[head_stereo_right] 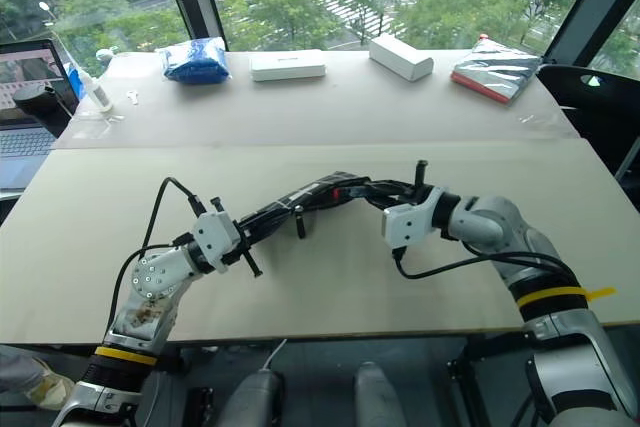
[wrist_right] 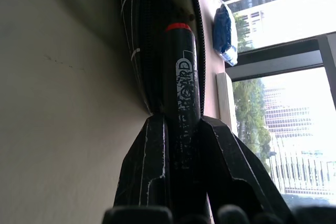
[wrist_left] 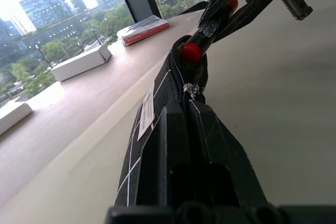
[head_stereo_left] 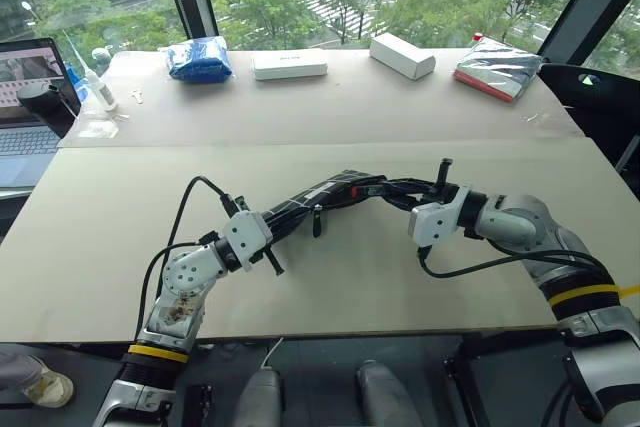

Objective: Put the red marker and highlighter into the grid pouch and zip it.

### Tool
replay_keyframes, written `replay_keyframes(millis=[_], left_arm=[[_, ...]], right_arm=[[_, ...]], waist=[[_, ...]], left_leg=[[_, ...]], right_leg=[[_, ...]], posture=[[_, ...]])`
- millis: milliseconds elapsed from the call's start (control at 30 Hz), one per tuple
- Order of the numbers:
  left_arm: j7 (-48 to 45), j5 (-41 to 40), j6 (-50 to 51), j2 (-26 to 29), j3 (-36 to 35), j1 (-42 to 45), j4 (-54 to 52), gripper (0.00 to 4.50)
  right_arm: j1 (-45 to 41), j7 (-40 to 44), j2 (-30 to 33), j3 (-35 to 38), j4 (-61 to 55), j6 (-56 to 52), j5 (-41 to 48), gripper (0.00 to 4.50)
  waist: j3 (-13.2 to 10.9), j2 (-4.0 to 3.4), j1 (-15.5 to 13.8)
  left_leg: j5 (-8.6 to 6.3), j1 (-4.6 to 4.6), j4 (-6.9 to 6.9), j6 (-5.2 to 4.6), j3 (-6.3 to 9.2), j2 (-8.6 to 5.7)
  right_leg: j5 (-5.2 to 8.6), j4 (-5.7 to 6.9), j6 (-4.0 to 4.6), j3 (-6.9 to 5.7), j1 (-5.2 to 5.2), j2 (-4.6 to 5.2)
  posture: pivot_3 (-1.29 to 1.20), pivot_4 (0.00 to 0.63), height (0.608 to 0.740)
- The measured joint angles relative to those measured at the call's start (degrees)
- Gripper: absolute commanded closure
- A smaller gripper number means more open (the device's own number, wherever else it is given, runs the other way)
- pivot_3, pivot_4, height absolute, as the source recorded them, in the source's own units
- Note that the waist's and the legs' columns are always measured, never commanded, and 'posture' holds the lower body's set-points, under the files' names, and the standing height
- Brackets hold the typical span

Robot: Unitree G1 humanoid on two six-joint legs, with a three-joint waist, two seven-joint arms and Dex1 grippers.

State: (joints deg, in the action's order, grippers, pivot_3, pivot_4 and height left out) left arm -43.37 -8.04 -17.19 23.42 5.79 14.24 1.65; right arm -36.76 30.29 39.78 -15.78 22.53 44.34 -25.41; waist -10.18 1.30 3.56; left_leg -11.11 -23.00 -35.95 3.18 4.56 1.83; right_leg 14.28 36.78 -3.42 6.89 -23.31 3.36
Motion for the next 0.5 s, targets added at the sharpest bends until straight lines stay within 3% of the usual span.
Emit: replay_keyframes(millis=[367,433,500], left_arm=[[-0.73,-0.16,0.13,-0.18,0.21,1.54,0.17,4.5],[-0.89,-0.19,0.13,-0.17,0.2,1.53,0.32,4.5],[-1.06,-0.18,0.14,-0.18,0.23,1.53,0.37,4.5]], right_arm=[[-9.07,-0.59,-9.13,-7.19,5.78,2.89,-5.07,4.0],[-9.69,-0.06,-9.95,-8.0,6.53,3.04,-4.74,3.0],[-9.78,2.27,-10.81,-8.36,6.69,3.03,-2.43,2.47]], waist=[[0.0,0.0,0.18],[0.0,0.0,0.15],[0.0,0.0,0.21]], left_leg=[[0.0,0.03,0.0,0.0,0.02,-0.02],[0.0,0.03,-0.01,0.0,0.03,-0.02],[0.0,0.05,0.0,0.0,0.03,0.0]], right_leg=[[0.0,0.0,0.0,-0.02,0.06,0.02],[0.0,0.0,0.0,-0.02,0.07,0.02],[0.0,0.01,0.0,-0.02,0.07,0.02]], posture=[[0.0,0.15,0.74],[0.0,0.15,0.74],[0.0,0.15,0.74]])
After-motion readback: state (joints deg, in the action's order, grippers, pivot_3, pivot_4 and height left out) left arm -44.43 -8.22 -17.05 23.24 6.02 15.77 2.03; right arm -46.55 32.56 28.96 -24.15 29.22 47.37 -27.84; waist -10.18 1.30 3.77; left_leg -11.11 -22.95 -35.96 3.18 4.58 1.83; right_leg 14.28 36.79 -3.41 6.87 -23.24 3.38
